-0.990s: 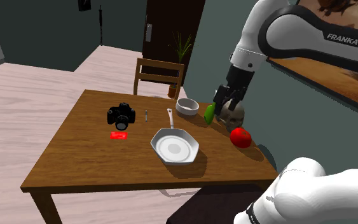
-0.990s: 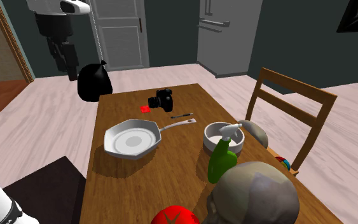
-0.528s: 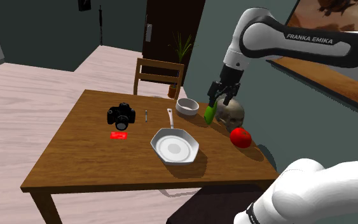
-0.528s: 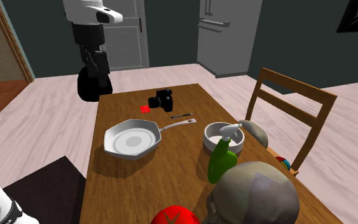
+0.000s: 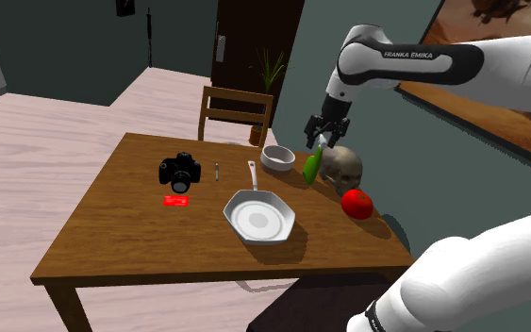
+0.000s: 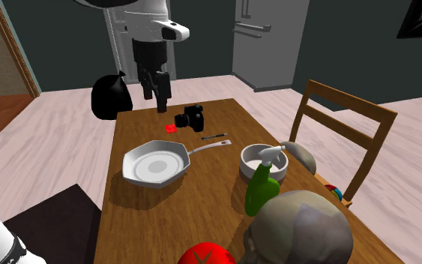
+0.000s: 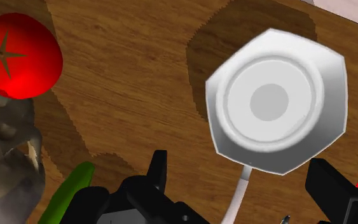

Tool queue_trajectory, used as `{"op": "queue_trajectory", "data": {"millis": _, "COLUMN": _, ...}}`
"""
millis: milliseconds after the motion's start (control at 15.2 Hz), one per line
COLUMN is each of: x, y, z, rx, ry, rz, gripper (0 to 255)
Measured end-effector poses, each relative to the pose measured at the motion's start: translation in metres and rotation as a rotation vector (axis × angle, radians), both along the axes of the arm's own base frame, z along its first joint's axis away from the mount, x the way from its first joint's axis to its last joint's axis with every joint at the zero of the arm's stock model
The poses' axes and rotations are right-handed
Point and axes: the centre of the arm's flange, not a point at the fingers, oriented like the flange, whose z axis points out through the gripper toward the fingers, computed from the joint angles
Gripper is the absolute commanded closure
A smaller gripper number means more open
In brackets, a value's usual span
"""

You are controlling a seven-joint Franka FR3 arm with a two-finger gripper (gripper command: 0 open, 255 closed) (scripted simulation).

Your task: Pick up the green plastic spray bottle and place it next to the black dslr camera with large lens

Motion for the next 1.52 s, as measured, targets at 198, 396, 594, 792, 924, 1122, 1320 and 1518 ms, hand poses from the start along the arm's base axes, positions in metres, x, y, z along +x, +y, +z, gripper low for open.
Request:
{"op": "queue_trajectory", "data": {"millis": 198, "x": 0.021, "y": -0.031, "z": -0.013, "rx": -0.005, "ry": 0.000, "rz": -0.039, "gripper": 0}}
{"op": "queue_trajectory", "data": {"millis": 396, "x": 0.044, "y": -0.068, "z": -0.021, "rx": -0.010, "ry": -0.001, "rz": -0.079, "gripper": 0}}
{"op": "queue_trajectory", "data": {"millis": 594, "x": 0.060, "y": -0.097, "z": -0.032, "rx": -0.014, "ry": -0.001, "rz": -0.118, "gripper": 0}}
{"op": "queue_trajectory", "data": {"millis": 792, "x": 0.075, "y": -0.131, "z": -0.039, "rx": -0.019, "ry": -0.002, "rz": -0.158, "gripper": 0}}
{"op": "queue_trajectory", "data": {"millis": 924, "x": 0.087, "y": -0.155, "z": -0.046, "rx": -0.022, "ry": -0.002, "rz": -0.185, "gripper": 0}}
{"op": "queue_trajectory", "data": {"millis": 1122, "x": 0.101, "y": -0.189, "z": -0.053, "rx": -0.027, "ry": -0.002, "rz": -0.224, "gripper": 0}}
{"op": "queue_trajectory", "data": {"millis": 1320, "x": 0.112, "y": -0.225, "z": -0.059, "rx": -0.032, "ry": -0.003, "rz": -0.264, "gripper": 0}}
{"op": "queue_trajectory", "data": {"millis": 1518, "x": 0.127, "y": -0.262, "z": -0.072, "rx": -0.037, "ry": -0.003, "rz": -0.303, "gripper": 0}}
